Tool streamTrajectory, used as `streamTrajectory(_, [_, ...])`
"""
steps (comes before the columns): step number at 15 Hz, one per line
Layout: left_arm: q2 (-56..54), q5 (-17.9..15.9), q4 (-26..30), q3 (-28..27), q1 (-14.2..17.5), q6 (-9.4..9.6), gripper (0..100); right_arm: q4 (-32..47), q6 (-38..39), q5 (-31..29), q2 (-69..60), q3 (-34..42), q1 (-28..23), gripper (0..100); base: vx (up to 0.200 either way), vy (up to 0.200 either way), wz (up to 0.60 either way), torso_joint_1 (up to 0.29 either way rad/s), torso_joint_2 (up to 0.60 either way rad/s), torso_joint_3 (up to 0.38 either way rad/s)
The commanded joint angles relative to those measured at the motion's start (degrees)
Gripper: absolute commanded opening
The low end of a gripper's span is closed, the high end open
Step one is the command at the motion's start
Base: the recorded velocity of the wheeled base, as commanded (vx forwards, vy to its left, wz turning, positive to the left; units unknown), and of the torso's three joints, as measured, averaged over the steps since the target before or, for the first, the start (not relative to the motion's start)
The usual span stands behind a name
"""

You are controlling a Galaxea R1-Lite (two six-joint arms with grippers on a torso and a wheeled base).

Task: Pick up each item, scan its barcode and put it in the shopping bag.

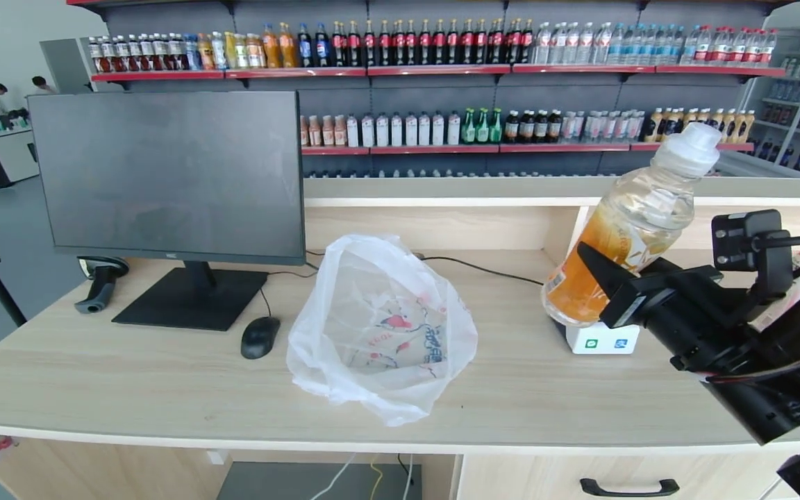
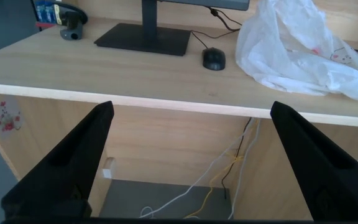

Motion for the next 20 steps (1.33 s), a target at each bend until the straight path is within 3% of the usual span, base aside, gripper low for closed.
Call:
streamTrajectory(1, [0.0, 0.0, 0.0, 0.0, 0.1, -0.04, 100, -0.1, 0.0, 0.0, 0.2, 0.0, 0.0, 0, 0.0, 0.0, 0.6, 0.002, 0.0, -0.002])
streamTrajectory(8, [0.0, 0.0, 0.0, 0.0, 0.0, 0.22, 100, -0.1, 0.1, 0.0, 3.8, -1.7, 0.1, 0, 0.0, 0.0, 0.09, -0.001, 0.0, 0.001])
streamTrajectory(15, [0.0, 0.0, 0.0, 0.0, 0.1, 0.22, 100, -0.1, 0.7, 0.0, 17.5, -12.9, 3.4, 0, 0.0, 0.0, 0.0, 0.0, 0.0, 0.0])
streamTrajectory(16, [0.0, 0.0, 0.0, 0.0, 0.0, 0.22, 100, -0.1, 1.4, 0.0, 21.1, -16.7, 5.7, 0, 0.0, 0.0, 0.0, 0.0, 0.0, 0.0])
streamTrajectory(20, [0.0, 0.0, 0.0, 0.0, 0.0, 0.22, 100, -0.1, 1.4, 0.0, 25.9, -19.2, 7.6, 0, 0.0, 0.0, 0.0, 0.0, 0.0, 0.0])
